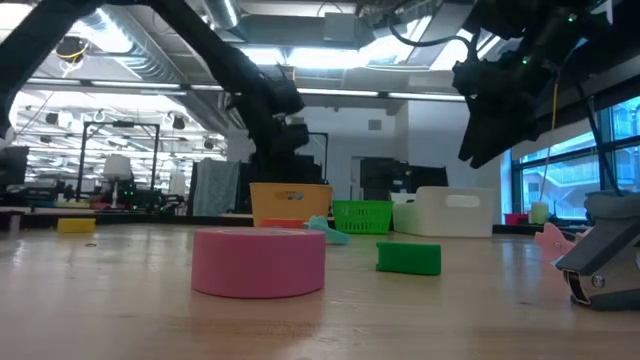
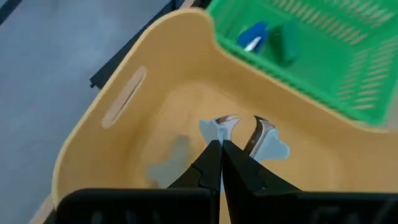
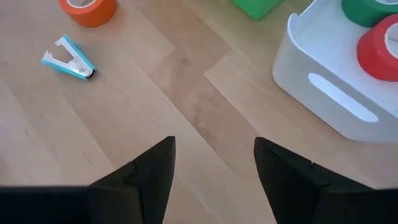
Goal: Pick and place Stapler, Stapler remover, tape
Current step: Put the gray staple remover into the yellow bin, then put the blue tape into the white bin
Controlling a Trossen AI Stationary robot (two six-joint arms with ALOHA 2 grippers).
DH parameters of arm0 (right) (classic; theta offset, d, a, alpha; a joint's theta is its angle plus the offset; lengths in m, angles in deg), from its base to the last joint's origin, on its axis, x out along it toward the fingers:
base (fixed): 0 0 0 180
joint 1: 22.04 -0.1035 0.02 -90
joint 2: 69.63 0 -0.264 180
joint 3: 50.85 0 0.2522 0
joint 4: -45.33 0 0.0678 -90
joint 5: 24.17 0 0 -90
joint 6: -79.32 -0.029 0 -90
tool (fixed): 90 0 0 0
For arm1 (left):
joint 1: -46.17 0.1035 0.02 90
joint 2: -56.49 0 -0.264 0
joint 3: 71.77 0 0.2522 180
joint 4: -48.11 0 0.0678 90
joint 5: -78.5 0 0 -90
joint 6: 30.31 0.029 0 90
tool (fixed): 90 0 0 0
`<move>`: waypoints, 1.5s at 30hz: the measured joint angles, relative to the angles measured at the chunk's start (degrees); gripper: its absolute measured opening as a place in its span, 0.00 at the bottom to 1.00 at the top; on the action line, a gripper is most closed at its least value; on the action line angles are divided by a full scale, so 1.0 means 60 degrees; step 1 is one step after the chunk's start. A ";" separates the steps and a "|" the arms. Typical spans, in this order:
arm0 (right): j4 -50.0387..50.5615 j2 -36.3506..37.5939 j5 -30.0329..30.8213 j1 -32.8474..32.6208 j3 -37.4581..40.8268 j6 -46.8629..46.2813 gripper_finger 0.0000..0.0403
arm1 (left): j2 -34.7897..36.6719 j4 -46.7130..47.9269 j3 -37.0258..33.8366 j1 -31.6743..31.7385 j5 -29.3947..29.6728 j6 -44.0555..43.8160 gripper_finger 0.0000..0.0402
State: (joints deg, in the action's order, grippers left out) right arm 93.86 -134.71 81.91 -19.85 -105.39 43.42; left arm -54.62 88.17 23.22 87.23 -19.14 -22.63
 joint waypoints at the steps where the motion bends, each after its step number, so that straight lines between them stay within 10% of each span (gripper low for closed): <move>1: 0.0006 0.0000 0.0000 0.0000 0.0000 0.0005 0.55 | -0.0118 0.0057 0.0046 0.0024 0.0052 0.0061 0.00; 14: -0.0020 0.0000 0.0215 0.0051 0.0000 0.0131 0.55 | -0.0656 0.0242 0.0095 0.0051 -0.0214 0.0554 0.03; 26: -0.0012 -0.0003 0.0215 0.0051 0.0000 0.0300 0.55 | -0.0341 0.2341 0.1072 0.0122 -0.0739 0.0091 0.43; 45: -0.0030 -0.0007 0.0138 0.0036 0.0000 0.0237 0.55 | 0.6022 0.4032 -0.2222 -0.1536 -0.1237 -0.2487 0.46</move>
State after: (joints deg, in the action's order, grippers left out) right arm 93.68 -134.75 82.74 -19.63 -105.39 44.84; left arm -18.48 112.37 9.89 78.01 -26.56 -37.55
